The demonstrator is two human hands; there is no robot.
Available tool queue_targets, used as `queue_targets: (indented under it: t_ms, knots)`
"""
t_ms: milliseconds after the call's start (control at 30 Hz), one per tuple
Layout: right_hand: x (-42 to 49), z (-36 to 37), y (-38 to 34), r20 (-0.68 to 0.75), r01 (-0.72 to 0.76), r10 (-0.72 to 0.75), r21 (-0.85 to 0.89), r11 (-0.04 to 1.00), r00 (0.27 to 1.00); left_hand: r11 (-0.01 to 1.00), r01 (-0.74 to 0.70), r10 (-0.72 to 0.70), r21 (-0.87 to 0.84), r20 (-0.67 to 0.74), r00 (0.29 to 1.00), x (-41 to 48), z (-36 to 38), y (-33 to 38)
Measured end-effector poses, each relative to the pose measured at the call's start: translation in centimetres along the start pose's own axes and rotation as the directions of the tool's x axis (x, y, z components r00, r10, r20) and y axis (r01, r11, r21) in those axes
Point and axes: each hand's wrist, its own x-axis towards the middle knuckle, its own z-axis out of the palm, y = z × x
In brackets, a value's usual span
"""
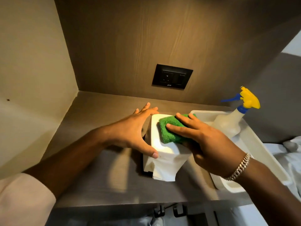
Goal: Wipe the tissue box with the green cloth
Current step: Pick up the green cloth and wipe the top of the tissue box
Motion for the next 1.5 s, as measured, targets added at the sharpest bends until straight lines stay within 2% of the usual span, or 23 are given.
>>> queue_targets:
  t_ms: [100,200,267,400,467,600,700,900,967,1100,1200,1267,1367,1433,1500]
  knots:
    - [-2.1,0.6,-1.1,-0.03,-0.01,0.008,-0.057,0.998,1.0,1.0,-0.003,0.003,-0.023,-0.003,1.0,-0.3,0.1,-0.3]
    - [-1.8,0.7,-2.9,0.059,0.0,0.008,-0.122,0.993,0.998,0.997,-0.013,0.012,-0.07,-0.014,1.0,-0.4,0.3,-0.6]
    - [0.2,0.3,-3.0,0.046,-0.011,0.018,-0.141,0.99,0.999,0.998,-0.003,0.002,-0.069,-0.022,1.0,-0.4,0.4,-0.5]
    - [0.5,0.0,-1.7,0.005,-0.154,0.156,-0.141,0.978,0.988,0.999,0.007,-0.008,-0.042,-0.025,1.0,-0.4,0.4,-0.2]
    - [-1.5,0.2,-2.4,-0.001,-0.175,0.178,-0.167,0.97,0.984,0.998,0.002,-0.004,-0.057,-0.03,1.0,-0.5,0.4,-0.3]
    - [-2.1,0.4,-4.7,0.1,-0.137,0.153,-0.15,0.979,0.983,0.995,0.006,-0.009,-0.099,-0.028,1.0,-0.5,0.5,-0.2]
    - [1.3,0.5,-4.4,0.048,-0.142,0.15,-0.145,0.979,0.987,0.997,0.025,-0.026,-0.073,-0.025,0.999,-0.6,0.4,-0.3]
    - [2.3,0.7,-2.2,-0.046,-0.336,0.333,-0.11,0.935,0.942,0.998,-0.01,0.006,-0.063,-0.054,0.999,-0.6,0.7,-0.3]
    - [-0.3,1.1,-2.7,-0.032,-0.319,0.318,-0.122,0.94,0.948,0.999,0.009,-0.011,-0.04,-0.043,0.999,-0.6,0.6,-0.2]
    - [-6.3,0.4,-3.5,0.131,-0.17,0.181,-0.088,0.982,0.975,0.998,0.055,-0.055,0.037,0.003,0.998,-0.9,-0.1,1.5]
    - [-9.1,-0.4,-1.0,0.153,-0.19,0.175,0.09,0.978,0.973,0.969,0.069,-0.09,0.237,0.08,0.993,-0.8,-0.8,4.0]
    - [-10.2,0.6,1.3,0.045,-0.218,0.215,0.341,0.915,0.975,0.93,0.075,-0.128,0.359,0.128,0.983,0.0,-0.7,6.1]
    - [-10.0,3.6,4.1,-0.168,-0.097,0.327,0.746,0.659,0.93,0.89,0.088,-0.181,0.448,0.17,0.969,1.6,0.1,8.7]
    - [-9.4,5.6,5.1,-0.211,0.01,0.402,0.894,0.447,0.891,0.87,0.088,-0.197,0.485,0.179,0.964,2.2,0.3,9.6]
    - [-8.7,7.3,5.6,-0.188,0.063,0.441,0.957,0.283,0.878,0.86,0.106,-0.236,0.5,0.206,0.95,2.2,-0.2,9.9]
